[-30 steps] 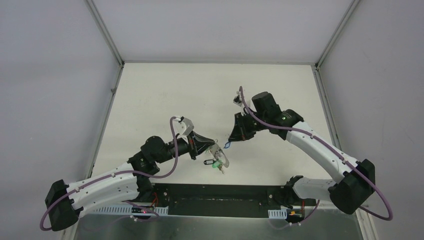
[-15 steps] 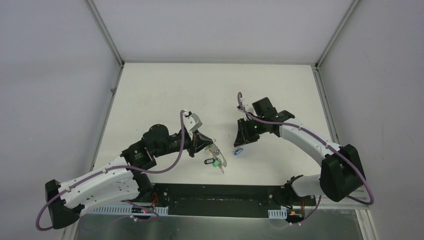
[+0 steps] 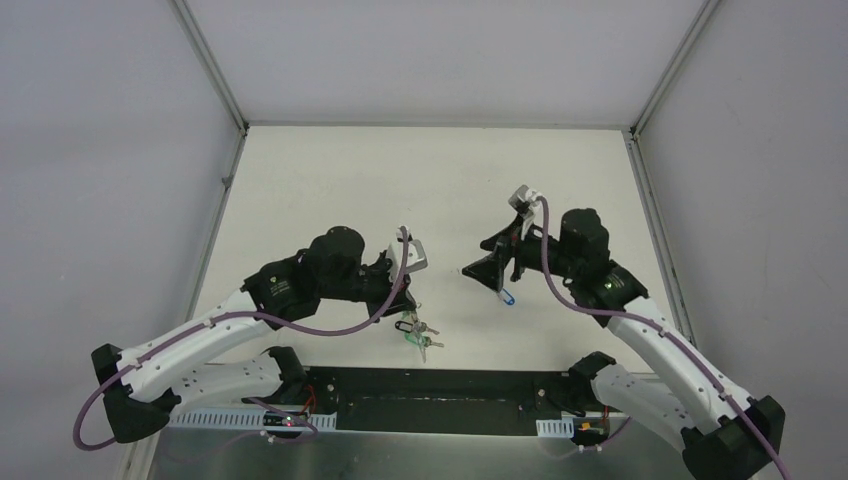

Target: Put the keys on the keyring

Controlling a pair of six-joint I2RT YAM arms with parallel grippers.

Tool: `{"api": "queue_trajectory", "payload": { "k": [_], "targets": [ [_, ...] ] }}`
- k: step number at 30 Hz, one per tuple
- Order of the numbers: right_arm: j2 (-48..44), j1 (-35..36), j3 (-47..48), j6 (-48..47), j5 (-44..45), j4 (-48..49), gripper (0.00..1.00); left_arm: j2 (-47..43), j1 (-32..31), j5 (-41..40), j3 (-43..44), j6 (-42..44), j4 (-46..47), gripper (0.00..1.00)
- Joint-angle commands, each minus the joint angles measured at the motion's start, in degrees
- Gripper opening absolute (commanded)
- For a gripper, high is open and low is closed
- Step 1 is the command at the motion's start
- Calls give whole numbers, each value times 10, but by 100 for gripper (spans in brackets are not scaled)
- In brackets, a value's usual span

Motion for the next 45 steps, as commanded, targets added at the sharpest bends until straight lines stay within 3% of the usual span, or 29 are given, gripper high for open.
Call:
{"api": "queue_trajectory", "payload": {
  "k": [1,6,11,19,23,36,38,40,41,44,45],
  "targets": [
    [-49,-1,-83,-10,-46,240,89,17,-4,61,55,54,-26,0],
    [-28,9,-131,-14,-194,395,89,41,-4,106,89,106,-52,0],
    [0,90,-131,-74,-198,414,82,52,-4,139,97,140,-55,0],
    [45,185,-113,-156,-148,379,34,51,-4,140,98,150,-54,0],
    [58,210,-110,-170,-124,368,30,47,-4,137,97,151,-54,0],
    [72,242,-97,-174,-111,370,33,43,-4,133,91,151,-54,0],
    [73,244,-96,-172,-107,369,24,43,-4,134,91,152,-54,0],
    [73,246,-96,-171,-101,365,4,43,-4,134,90,153,-54,0],
    [73,247,-95,-169,-97,362,0,43,-4,134,90,153,-54,0],
    [70,247,-92,-166,-77,344,0,41,-4,145,92,159,-54,0],
    [67,247,-92,-163,-65,335,0,39,-4,145,93,159,-53,5]
  ]
}}
